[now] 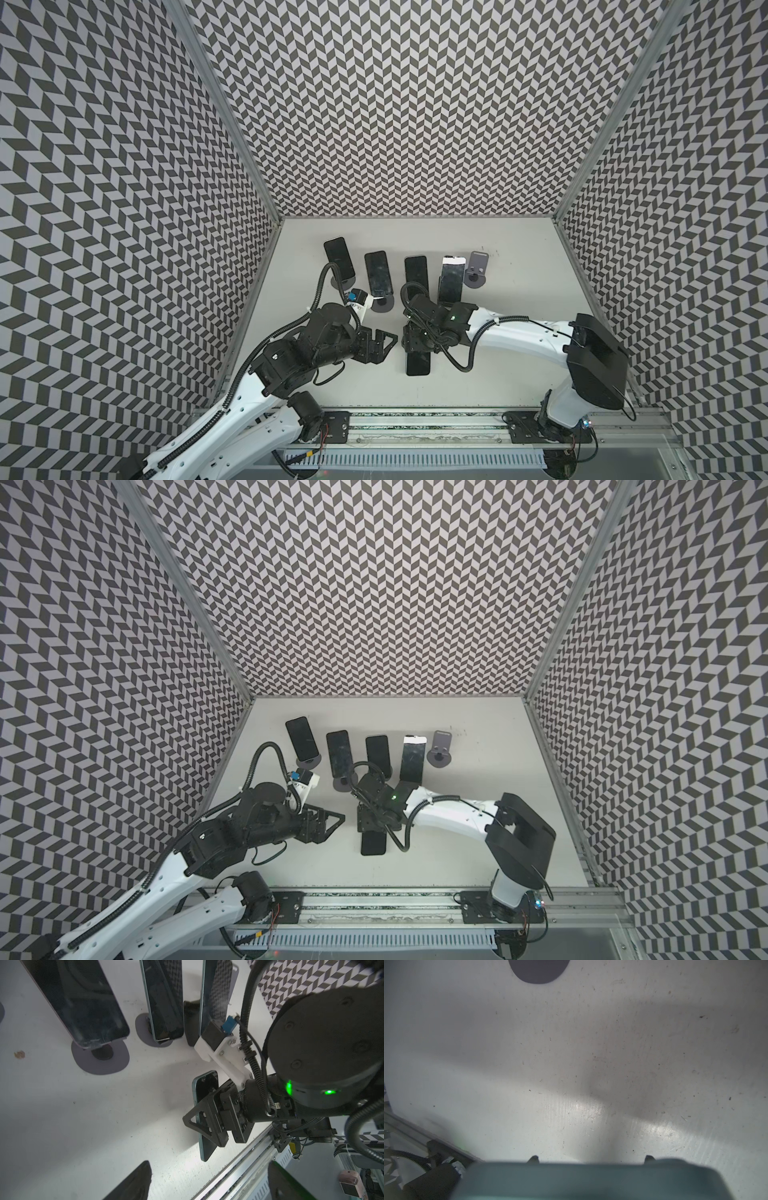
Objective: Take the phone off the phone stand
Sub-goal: 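Lower the held phone flat onto the table with the left gripper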
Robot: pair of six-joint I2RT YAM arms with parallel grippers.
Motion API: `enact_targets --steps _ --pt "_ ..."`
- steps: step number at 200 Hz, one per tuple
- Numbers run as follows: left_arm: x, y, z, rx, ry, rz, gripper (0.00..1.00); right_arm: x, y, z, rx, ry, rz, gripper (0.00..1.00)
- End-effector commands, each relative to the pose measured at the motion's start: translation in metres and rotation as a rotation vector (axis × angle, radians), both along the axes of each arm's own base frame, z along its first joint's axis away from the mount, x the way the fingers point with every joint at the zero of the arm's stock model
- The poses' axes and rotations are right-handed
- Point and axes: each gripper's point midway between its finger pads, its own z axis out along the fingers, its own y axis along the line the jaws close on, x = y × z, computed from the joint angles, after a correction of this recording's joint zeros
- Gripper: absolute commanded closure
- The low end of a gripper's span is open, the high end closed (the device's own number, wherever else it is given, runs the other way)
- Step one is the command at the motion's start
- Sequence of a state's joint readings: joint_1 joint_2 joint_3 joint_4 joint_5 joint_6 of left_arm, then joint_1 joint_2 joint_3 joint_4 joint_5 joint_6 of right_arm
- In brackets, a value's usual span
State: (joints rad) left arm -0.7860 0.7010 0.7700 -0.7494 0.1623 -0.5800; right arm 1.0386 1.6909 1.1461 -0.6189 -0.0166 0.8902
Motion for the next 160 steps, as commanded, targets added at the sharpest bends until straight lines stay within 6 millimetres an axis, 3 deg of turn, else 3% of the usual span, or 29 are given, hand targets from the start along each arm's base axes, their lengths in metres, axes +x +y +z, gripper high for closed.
enact_targets --steps 1,76,160 --pt "-0.012 0.002 -0.017 0.014 0.090 0.000 0.12 0.009 0.021 0.008 0.056 -0.029 0.007 0.53" --pt "-0.024 0.013 -0.055 0.037 0.163 0.026 0.12 0.011 0.024 -0.014 -0.020 0.005 0.019 0.52" --pt "-0.029 0.025 -0.054 -0.006 0.146 0.076 0.12 0.010 0.027 -0.023 -0.090 0.080 -0.021 0.52"
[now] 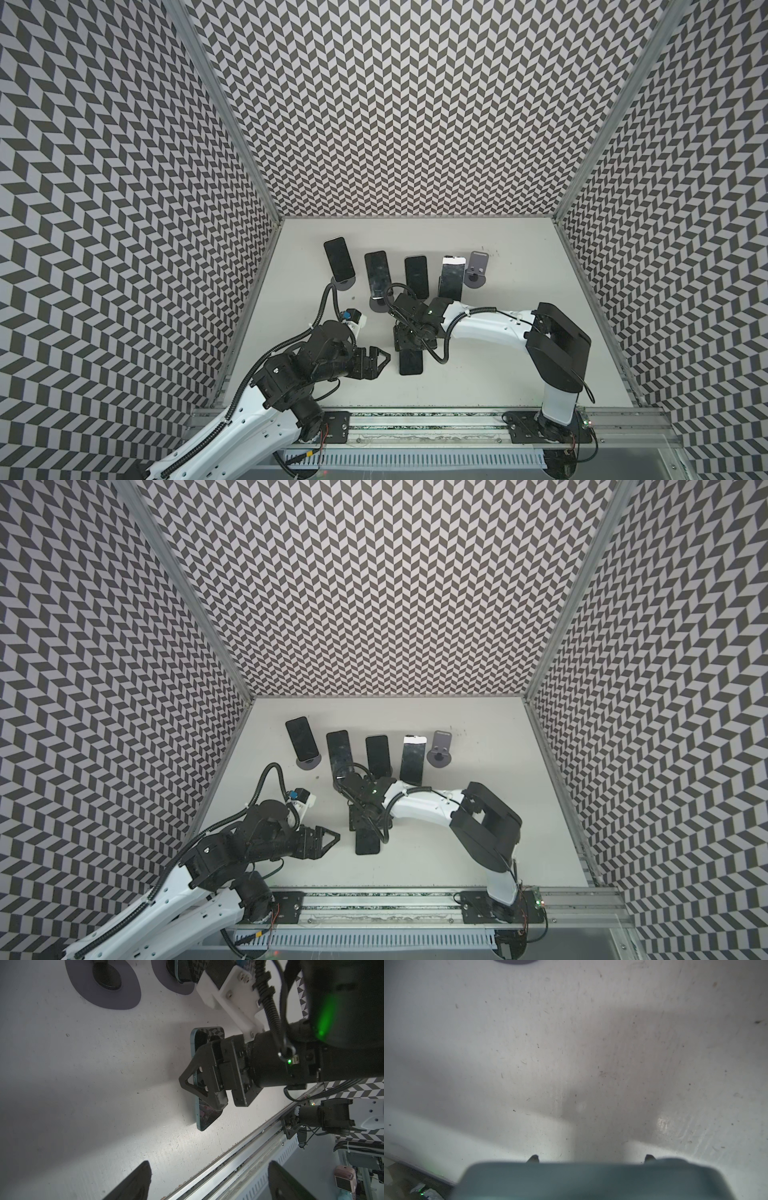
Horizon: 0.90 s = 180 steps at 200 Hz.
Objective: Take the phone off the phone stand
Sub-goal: 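Lower the held phone flat onto the table with the left gripper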
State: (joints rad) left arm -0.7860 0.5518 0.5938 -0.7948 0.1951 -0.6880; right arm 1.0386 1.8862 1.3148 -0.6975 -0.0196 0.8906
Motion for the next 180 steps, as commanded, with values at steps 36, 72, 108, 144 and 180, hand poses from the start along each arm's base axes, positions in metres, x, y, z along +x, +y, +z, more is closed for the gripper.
enact_targets --steps 36,72,108,144,180 --pt "-0.001 0.009 0.003 -0.020 -0.013 0.056 0.12 -0.007 0.021 0.004 0.041 0.085 -0.035 0.53" --pt "0.000 0.013 0.014 -0.066 -0.056 0.079 0.12 -0.014 0.026 -0.003 -0.017 0.094 0.032 0.53" --pt "0.001 0.017 0.021 -0.096 -0.082 0.100 0.13 -0.012 0.026 -0.003 -0.034 0.082 0.052 0.53" --pt "0.005 0.017 0.019 -0.096 -0.082 0.099 0.13 -0.007 0.037 0.001 -0.013 0.067 0.058 0.53" --pt "0.013 0.014 0.014 -0.091 -0.068 0.080 0.13 -0.004 0.051 0.002 0.023 0.094 0.034 0.54"
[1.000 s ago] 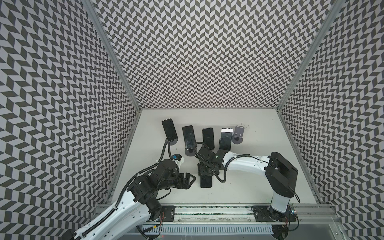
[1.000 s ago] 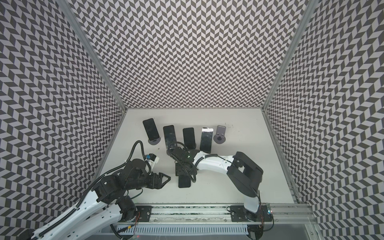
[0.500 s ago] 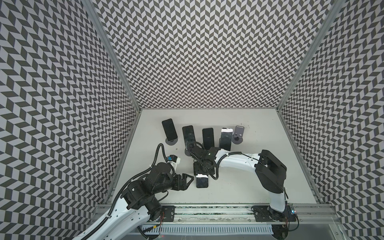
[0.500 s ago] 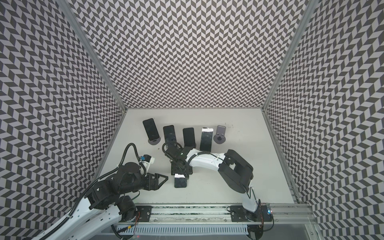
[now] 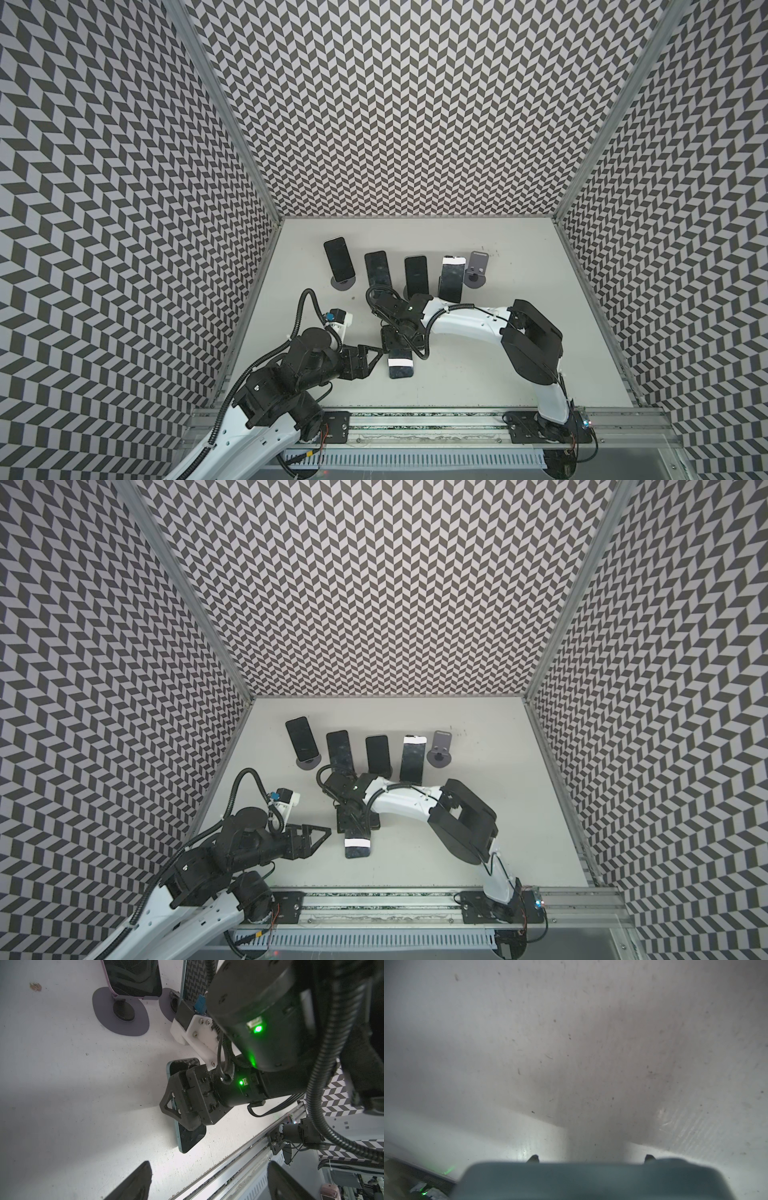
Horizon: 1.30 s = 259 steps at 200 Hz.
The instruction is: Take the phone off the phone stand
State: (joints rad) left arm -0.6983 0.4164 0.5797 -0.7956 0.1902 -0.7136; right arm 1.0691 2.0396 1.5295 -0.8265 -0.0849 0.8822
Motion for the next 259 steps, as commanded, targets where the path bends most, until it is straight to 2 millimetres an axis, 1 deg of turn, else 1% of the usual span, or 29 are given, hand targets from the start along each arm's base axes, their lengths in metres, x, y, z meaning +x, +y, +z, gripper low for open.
enact_targets --steps 1,18,60,123,180,217,239,259 --pt "0.004 -0.003 -0.006 0.001 0.006 -0.028 0.13 0.004 0.017 0.007 0.051 0.010 -0.025 0.54" --pt "0.007 -0.004 -0.007 0.000 0.010 -0.038 0.13 0.001 0.021 0.006 0.070 0.037 -0.051 0.54" --pt "0.008 -0.004 -0.006 -0.005 0.003 -0.047 0.13 -0.012 0.016 -0.006 0.063 0.097 -0.095 0.54" --pt "0.008 0.000 0.001 -0.024 -0.027 -0.025 0.13 -0.018 0.016 -0.008 0.044 0.098 -0.107 0.54" --pt "0.007 0.001 0.003 -0.029 -0.037 -0.016 0.13 -0.018 0.014 -0.024 0.007 0.109 -0.114 0.53" --pt "0.007 0.004 0.008 -0.042 -0.057 0.001 0.13 -0.022 0.010 -0.034 -0.021 0.129 -0.111 0.52" --pt "0.007 0.007 0.011 -0.051 -0.072 0.018 0.13 -0.026 0.010 -0.037 -0.023 0.154 -0.114 0.51" --pt "0.008 0.009 0.014 -0.059 -0.080 0.034 0.13 -0.025 0.011 -0.037 -0.022 0.157 -0.120 0.50"
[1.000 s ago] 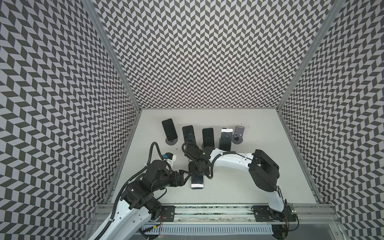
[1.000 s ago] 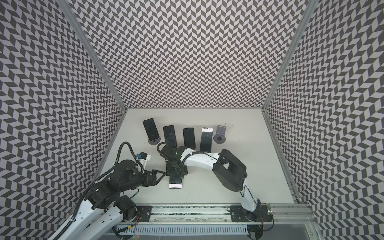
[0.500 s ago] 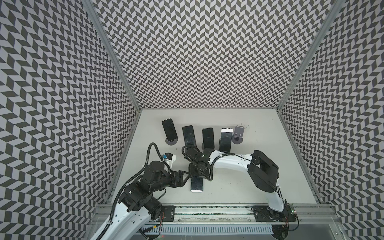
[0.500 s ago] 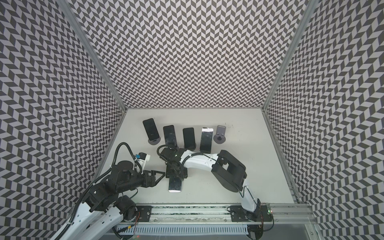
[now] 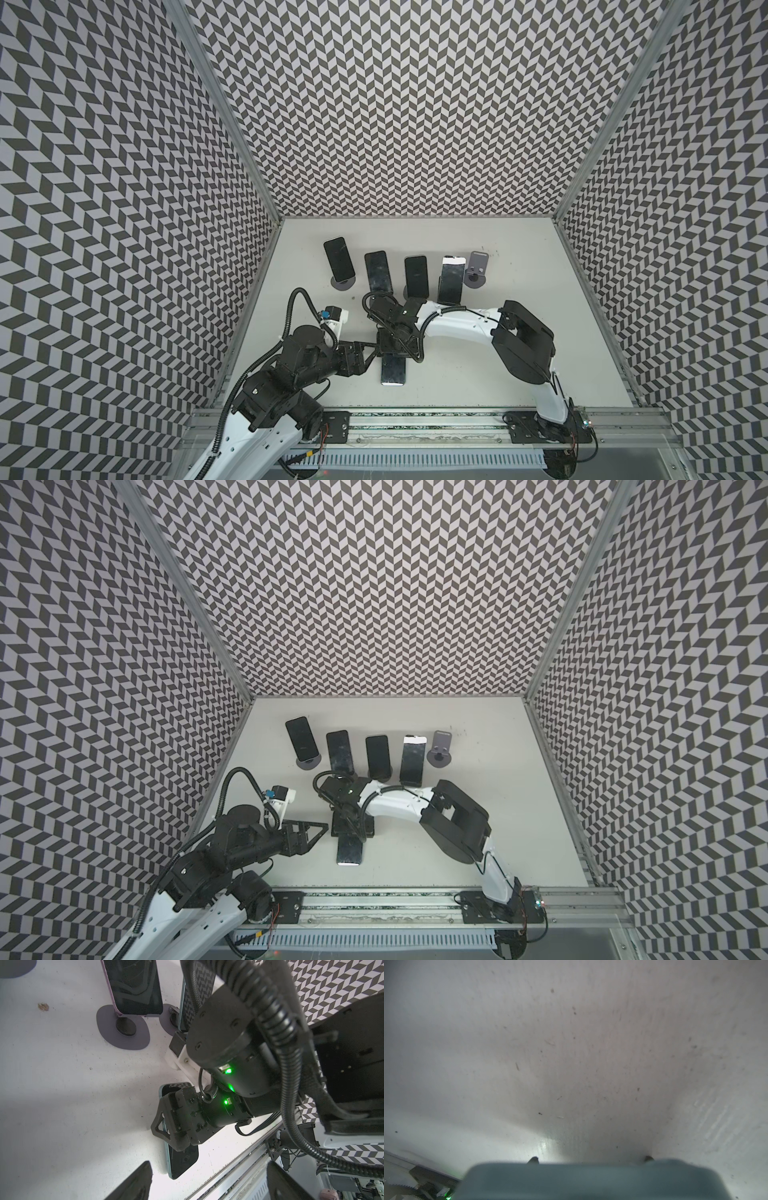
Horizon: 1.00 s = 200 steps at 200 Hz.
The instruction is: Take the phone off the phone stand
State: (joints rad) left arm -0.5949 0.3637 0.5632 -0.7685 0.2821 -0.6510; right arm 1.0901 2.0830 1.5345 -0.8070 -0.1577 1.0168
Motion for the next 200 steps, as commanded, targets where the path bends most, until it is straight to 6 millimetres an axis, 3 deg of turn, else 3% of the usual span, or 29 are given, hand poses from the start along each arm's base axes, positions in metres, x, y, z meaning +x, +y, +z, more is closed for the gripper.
enact_targets --steps 1,52,200 --pt "0.004 0.005 0.004 -0.012 -0.018 0.043 0.13 -0.006 -0.001 -0.023 -0.038 0.053 -0.024 0.50" --pt "0.005 0.007 0.005 -0.016 -0.024 0.052 0.13 0.003 -0.009 -0.022 -0.077 0.055 -0.063 0.47" --pt "0.010 0.016 0.008 -0.024 -0.033 0.114 0.14 -0.006 -0.024 -0.034 -0.174 0.119 -0.099 0.37"
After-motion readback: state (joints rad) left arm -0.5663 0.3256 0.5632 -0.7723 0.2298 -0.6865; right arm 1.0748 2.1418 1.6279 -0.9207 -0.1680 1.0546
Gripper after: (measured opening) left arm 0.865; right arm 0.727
